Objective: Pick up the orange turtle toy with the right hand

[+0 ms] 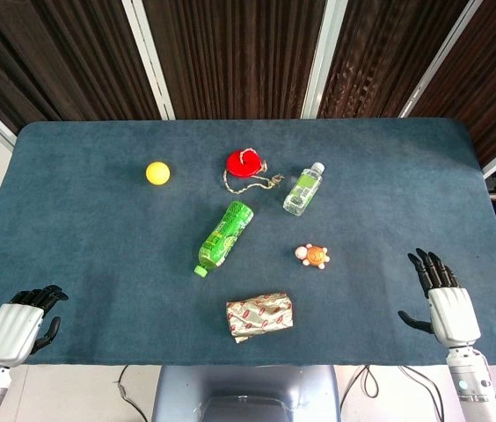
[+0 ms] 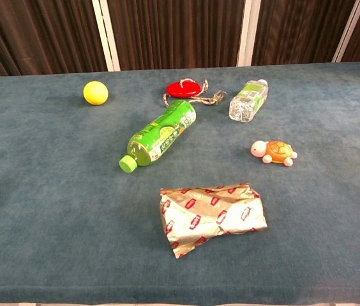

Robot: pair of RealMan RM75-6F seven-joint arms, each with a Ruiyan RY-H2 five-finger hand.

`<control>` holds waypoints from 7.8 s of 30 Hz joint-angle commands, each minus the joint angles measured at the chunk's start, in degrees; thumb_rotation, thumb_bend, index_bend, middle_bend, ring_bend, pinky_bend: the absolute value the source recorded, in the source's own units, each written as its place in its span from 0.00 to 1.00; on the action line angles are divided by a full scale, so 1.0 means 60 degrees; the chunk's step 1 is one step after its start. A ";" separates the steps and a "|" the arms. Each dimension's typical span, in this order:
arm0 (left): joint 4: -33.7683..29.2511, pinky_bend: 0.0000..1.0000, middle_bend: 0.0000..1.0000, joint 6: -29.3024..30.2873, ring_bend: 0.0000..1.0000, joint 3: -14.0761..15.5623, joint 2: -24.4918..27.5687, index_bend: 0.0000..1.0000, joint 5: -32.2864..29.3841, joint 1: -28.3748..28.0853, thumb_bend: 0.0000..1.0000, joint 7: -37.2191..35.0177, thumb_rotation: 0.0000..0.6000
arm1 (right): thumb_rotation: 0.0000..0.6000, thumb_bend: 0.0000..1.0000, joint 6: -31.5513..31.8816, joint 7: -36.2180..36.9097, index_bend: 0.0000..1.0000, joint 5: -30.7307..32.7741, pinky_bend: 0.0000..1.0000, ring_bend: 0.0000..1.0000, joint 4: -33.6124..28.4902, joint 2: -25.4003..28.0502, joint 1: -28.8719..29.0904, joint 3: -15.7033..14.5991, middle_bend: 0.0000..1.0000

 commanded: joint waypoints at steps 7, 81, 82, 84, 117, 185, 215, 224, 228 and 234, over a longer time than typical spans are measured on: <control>-0.0040 0.37 0.27 0.0115 0.33 0.0022 0.0037 0.35 0.0026 0.0078 0.49 0.0021 1.00 | 1.00 0.08 -0.0057 0.0072 0.12 -0.0014 0.27 0.08 -0.0083 0.0042 0.0012 -0.0032 0.05; -0.0020 0.37 0.27 0.0750 0.33 0.0048 0.0529 0.35 0.0295 0.0441 0.49 -0.1215 1.00 | 1.00 0.24 -0.4664 -0.2180 0.76 0.3505 1.00 0.99 0.3812 -0.4521 0.5030 0.1762 0.56; -0.0004 0.37 0.27 0.0757 0.33 0.0039 0.0531 0.35 0.0272 0.0449 0.49 -0.1241 1.00 | 1.00 0.24 -0.4633 -0.2111 0.80 0.3444 1.00 0.99 0.3912 -0.4565 0.5035 0.1742 0.59; 0.0008 0.38 0.27 0.0754 0.33 0.0023 0.0544 0.35 0.0249 0.0447 0.49 -0.1289 1.00 | 1.00 0.24 -0.4563 -0.2007 0.88 0.3319 1.00 1.00 0.4124 -0.4648 0.5044 0.1693 0.67; -0.0044 0.38 0.27 0.0699 0.33 0.0008 0.0520 0.35 0.0222 0.0495 0.49 -0.1141 1.00 | 1.00 0.42 -0.3052 0.1145 0.79 0.1080 1.00 1.00 0.2411 -0.2574 0.3905 0.0350 0.73; -0.0165 0.38 0.28 0.0572 0.33 0.0020 0.0587 0.35 0.0134 0.0500 0.49 -0.1041 1.00 | 1.00 0.27 -0.3055 -0.2999 1.00 0.2790 1.00 1.00 0.2627 -0.3174 0.3527 0.0656 0.87; -0.0192 0.38 0.28 0.0509 0.33 0.0004 0.0566 0.35 0.0142 0.0463 0.49 -0.0958 1.00 | 1.00 0.04 -0.3051 -0.0481 0.11 0.1875 0.93 0.92 -0.0195 -0.0254 0.2832 0.0214 0.34; -0.0187 0.38 0.28 0.0483 0.33 -0.0001 0.0536 0.35 0.0143 0.0448 0.49 -0.0912 1.00 | 1.00 0.00 -0.2446 -0.0586 0.00 0.1951 0.88 0.86 -0.0896 0.0504 0.2302 0.0229 0.28; -0.0202 0.38 0.28 0.0409 0.33 0.0017 0.0526 0.35 0.0175 0.0406 0.49 -0.0854 1.00 | 1.00 0.00 -0.2434 -0.0525 0.00 0.1893 0.85 0.81 -0.0871 0.0557 0.2219 0.0191 0.22; -0.0199 0.38 0.28 0.0397 0.33 0.0014 0.0523 0.35 0.0154 0.0400 0.49 -0.0861 1.00 | 1.00 0.00 -0.2223 -0.0577 0.00 0.1754 0.81 0.70 -0.0604 0.0364 0.2155 0.0271 0.13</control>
